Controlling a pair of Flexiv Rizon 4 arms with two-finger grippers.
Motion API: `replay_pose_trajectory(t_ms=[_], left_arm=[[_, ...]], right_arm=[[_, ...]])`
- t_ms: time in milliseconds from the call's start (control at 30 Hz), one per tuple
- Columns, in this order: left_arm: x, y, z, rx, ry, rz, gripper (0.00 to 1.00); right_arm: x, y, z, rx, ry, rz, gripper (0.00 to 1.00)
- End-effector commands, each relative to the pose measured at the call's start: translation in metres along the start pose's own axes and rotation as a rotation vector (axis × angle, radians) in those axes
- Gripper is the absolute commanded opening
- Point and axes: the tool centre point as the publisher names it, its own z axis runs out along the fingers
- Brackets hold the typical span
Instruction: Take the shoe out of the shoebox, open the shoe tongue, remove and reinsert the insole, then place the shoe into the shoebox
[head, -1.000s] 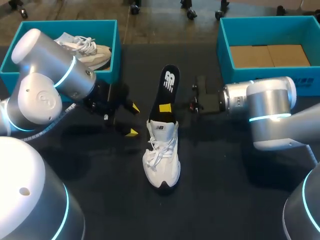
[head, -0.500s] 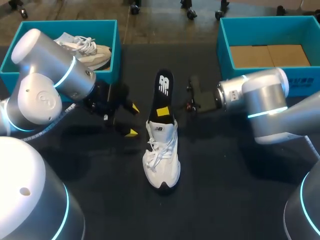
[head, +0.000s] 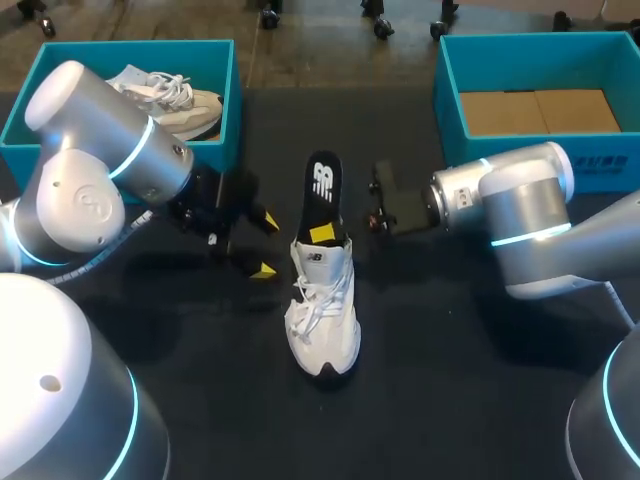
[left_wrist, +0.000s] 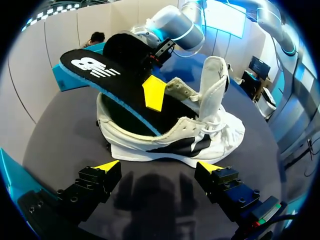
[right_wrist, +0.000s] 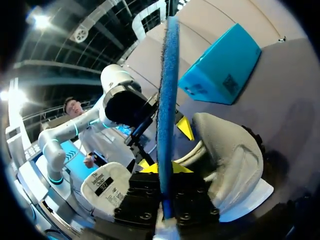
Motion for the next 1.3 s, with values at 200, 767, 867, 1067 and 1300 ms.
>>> replay_pose_trajectory(t_ms=[200,767,867,1067,1300], left_arm=[[-0.001,-0.002,0.001,0.003,0.003,0.011,1.0],[-0.001,-0.002,-0.002,-0.001,0.0,0.007,1.0],[-0.001,-0.002,-0.002,0.0,0.0,0.006,1.0],[-0.004,-0.002,-0.004,-0.006,-0.004,0.009,1.0],[-0.004,-0.004,-0.003,-0.008,-0.007,0.009,1.0]], right_arm=[[0.01,0.009,-0.005,0.006,-0.05,-0.018,0.29],[-0.003,0.018,-0.013,0.063,-0.055,-0.014,0.0],[-0.005,0.01,-0.01,0.056,-0.049,-0.004,0.0],[-0.004,-0.005,-0.002,0.046,-0.037,0.028,0.0],[0.002,-0.019,0.005,0.042,-0.04,0.08,0.0]])
